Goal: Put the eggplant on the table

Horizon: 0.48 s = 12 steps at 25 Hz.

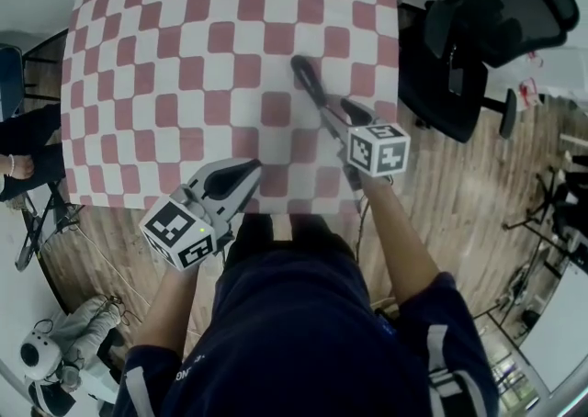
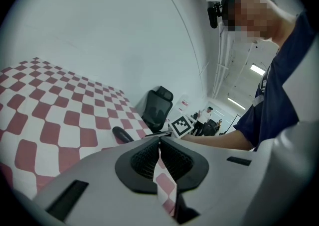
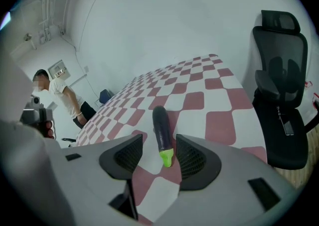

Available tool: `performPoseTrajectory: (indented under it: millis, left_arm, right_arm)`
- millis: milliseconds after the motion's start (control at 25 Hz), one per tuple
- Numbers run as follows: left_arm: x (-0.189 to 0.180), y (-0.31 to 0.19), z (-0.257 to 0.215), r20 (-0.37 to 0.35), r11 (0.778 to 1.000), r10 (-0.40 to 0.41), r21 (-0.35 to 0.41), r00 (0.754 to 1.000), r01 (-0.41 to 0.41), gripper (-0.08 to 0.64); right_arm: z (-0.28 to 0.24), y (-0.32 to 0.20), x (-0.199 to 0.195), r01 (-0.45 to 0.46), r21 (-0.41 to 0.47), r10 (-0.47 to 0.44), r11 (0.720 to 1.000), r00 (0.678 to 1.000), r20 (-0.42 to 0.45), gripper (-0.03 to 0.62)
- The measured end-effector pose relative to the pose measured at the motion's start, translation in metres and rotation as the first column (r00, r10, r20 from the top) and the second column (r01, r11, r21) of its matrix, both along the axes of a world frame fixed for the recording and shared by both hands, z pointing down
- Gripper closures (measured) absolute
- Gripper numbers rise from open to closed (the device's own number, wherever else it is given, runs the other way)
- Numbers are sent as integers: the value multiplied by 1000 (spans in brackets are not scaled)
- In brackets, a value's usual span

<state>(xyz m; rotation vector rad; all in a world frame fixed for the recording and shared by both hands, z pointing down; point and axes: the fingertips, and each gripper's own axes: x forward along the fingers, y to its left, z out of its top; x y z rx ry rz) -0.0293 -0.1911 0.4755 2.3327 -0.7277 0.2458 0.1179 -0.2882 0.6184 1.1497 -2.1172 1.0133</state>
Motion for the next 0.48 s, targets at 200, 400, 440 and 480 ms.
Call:
performPoseTrajectory:
  millis: [200,400,440,480]
  left_arm:
    - [0,4,-16,-5,999,20,45,1000,-20,526]
    - [0,9,-34,-12,995,27,94,1000,-26,526]
    - [0,10,-38,-14,994,28,102,1000,-27,526]
    - [-1,12,-41,-15,993,30,111,999,-28,526]
  right_arm:
    - [-38,21,6,1,44,-2,999,999,34,373]
    - [-79,43,5,-3,82,-6,997,994,106,390]
    - [-88,48,3,1,92,-12,996,993,121,400]
    - [-97,53,1,8,104,-22,995,991,135,411]
